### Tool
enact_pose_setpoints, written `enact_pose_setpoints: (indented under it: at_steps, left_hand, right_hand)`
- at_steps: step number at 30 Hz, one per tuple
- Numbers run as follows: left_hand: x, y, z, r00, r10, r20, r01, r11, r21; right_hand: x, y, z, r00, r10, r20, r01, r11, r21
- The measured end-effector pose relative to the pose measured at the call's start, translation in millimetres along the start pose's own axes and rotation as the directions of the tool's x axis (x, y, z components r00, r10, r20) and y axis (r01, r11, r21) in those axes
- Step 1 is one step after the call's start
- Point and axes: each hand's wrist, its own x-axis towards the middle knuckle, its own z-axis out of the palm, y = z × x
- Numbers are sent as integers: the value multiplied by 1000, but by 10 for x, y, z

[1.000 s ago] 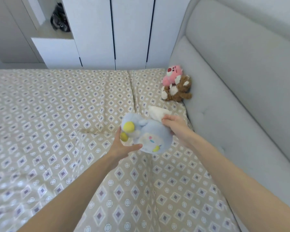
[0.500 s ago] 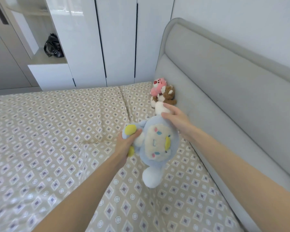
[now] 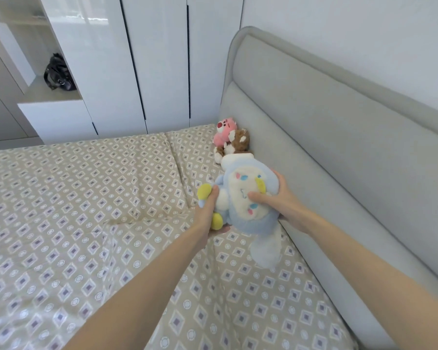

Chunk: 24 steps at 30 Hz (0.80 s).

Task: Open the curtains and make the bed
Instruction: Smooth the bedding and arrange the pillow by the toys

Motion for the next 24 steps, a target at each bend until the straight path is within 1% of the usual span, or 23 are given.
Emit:
enact_pose_setpoints:
  at_steps: [2, 4, 6, 7, 10, 13, 18, 20, 22, 24]
  left_hand:
    - [157, 10, 120, 999, -29, 29, 25, 990, 136]
    - [360, 8, 246, 999, -43, 19, 36, 956, 291]
    - [593, 19, 381, 1000, -11, -5, 12, 910, 415]
    - [716, 21, 432, 1000, 3, -18, 5, 898, 440]
    - [1179, 64, 572, 998, -48, -43, 62, 902, 426]
    - [1610, 105, 647, 996, -49, -70, 74, 913, 402]
    - [2290, 70, 729, 994, -14, -108, 56, 914, 403]
    - [2580, -27, 705, 992, -18, -122, 71, 892, 446]
    - [2728, -75, 661, 991, -29, -127, 88, 871, 483]
    - [2925, -156, 622, 991, -36, -131, 97, 864, 495]
  right_hand:
    - [145, 85, -135, 999, 35, -30, -36, 999, -35]
    - [352, 178, -221, 991, 48, -121, -58, 995, -81]
    - [646, 281, -307, 976, 39, -212, -69, 989, -135]
    - [805, 333, -349, 968, 33, -248, -77, 983, -167]
    - [1381, 560, -530, 955, 28, -296, -123, 943, -310]
    - [1891, 780, -632, 956, 11, -294, -149, 880, -450]
    - [2747, 1236, -614, 968, -14, -252, -128, 835, -536]
    - [3096, 1463, -566, 975, -31, -222, -102, 820, -563]
    - [3286, 1562, -542, 981, -54, -187, -78, 773, -630]
    - [3506, 1702, -517, 978, -51, -201, -100, 734, -671]
